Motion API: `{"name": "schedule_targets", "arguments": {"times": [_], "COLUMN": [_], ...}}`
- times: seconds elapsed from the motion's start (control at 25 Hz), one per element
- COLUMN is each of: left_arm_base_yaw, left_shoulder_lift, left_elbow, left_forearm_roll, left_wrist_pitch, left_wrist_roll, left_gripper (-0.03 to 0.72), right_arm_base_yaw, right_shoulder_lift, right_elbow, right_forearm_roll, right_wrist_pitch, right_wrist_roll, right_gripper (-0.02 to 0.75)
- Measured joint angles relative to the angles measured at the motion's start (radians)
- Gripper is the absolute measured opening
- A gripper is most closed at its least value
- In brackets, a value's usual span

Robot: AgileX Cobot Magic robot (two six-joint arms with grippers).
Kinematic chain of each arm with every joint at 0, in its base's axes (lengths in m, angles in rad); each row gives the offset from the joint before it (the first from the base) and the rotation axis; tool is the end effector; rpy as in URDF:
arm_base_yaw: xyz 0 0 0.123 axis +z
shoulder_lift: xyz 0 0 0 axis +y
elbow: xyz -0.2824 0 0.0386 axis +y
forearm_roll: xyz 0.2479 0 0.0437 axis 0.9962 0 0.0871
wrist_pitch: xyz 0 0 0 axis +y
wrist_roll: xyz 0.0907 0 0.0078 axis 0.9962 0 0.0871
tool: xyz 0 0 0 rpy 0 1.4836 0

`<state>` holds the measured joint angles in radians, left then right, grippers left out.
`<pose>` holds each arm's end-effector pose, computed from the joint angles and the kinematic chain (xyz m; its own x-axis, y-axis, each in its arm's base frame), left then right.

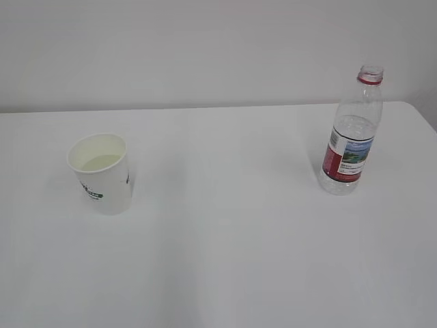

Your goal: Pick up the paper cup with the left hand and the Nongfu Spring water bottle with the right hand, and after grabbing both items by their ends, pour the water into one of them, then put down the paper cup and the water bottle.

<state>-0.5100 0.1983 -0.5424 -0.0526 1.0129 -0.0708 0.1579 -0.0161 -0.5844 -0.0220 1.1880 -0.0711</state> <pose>0.0201 -0.0159 0.2912 -0.5279 0.1825 -0.8294 0.4705 0.8759 -0.1067 -0.0228 -0.0055 0.2894 -0.4611 -0.1536 -0.8739 -0.1766 0.9811 -0.0793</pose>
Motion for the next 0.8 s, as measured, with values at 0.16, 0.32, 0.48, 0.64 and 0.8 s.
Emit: {"name": "schedule_targets", "arguments": {"times": [0.16,0.32,0.48,0.64,0.8], "left_arm_base_yaw": [0.0,0.0,0.0,0.0,0.0], "left_shoulder_lift": [-0.012,-0.044,-0.116,-0.177,-0.189], "left_elbow": [-0.002,-0.002,-0.006,-0.006,-0.007], "left_forearm_roll": [0.0,-0.004,-0.009,-0.005,0.001], "left_wrist_pitch": [0.052,0.11,0.128,0.132,0.137], "left_wrist_roll": [0.0,0.0,-0.023,-0.036,-0.051], "left_gripper": [0.477,0.472,0.471,0.47,0.468], "right_arm_base_yaw": [0.0,0.0,0.0,0.0,0.0], "right_shoulder_lift": [-0.002,-0.002,-0.002,-0.002,-0.002], "right_elbow": [-0.002,-0.002,-0.002,-0.002,-0.002], "right_forearm_roll": [0.002,0.0,-0.001,-0.001,-0.001], "right_wrist_pitch": [0.027,0.052,0.07,0.07,0.08], "right_wrist_roll": [0.0,0.0,0.0,-0.002,-0.002], "right_gripper": [0.501,0.501,0.501,0.501,0.501]}}
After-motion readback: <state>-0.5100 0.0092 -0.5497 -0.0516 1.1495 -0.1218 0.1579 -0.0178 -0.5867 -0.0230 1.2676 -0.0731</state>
